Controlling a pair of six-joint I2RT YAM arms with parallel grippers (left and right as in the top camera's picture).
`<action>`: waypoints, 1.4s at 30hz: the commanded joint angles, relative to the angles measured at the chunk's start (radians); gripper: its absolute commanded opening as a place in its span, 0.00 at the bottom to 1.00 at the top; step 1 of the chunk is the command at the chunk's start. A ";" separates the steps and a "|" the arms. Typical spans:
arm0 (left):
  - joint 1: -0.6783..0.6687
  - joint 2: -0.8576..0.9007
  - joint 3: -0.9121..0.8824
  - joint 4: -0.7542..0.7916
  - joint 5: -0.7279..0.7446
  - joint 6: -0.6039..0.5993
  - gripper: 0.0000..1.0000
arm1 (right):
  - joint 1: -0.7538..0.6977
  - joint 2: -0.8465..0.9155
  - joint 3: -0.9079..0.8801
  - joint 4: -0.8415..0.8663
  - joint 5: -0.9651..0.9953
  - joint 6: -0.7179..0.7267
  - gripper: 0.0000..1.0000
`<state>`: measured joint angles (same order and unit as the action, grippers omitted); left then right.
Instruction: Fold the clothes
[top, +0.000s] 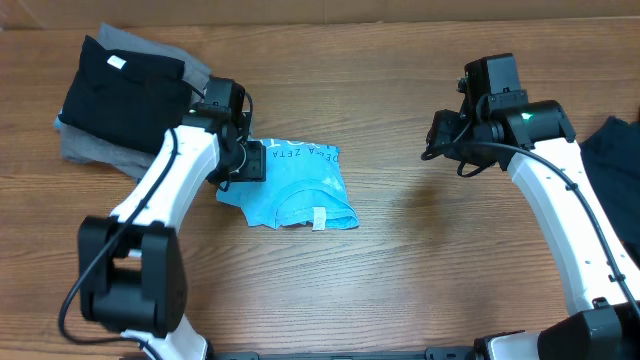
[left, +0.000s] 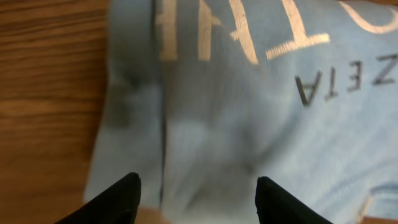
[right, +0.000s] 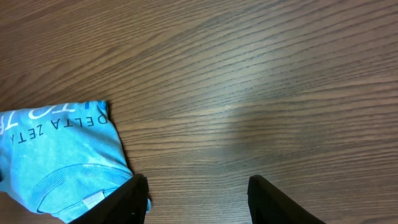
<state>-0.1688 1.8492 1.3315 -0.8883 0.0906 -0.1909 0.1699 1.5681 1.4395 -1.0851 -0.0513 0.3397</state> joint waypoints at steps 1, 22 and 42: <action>0.007 0.070 -0.008 0.024 0.087 0.009 0.54 | -0.004 -0.025 0.019 0.002 0.008 0.001 0.55; 0.064 0.058 0.365 -0.262 0.025 0.102 0.08 | -0.004 -0.025 0.019 -0.001 0.009 0.000 0.55; 0.064 0.072 0.156 -0.186 -0.116 0.113 0.69 | -0.004 -0.025 0.019 -0.019 0.009 0.000 0.56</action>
<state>-0.1093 1.9247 1.5536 -1.1198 -0.0059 -0.0933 0.1699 1.5681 1.4395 -1.1030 -0.0479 0.3397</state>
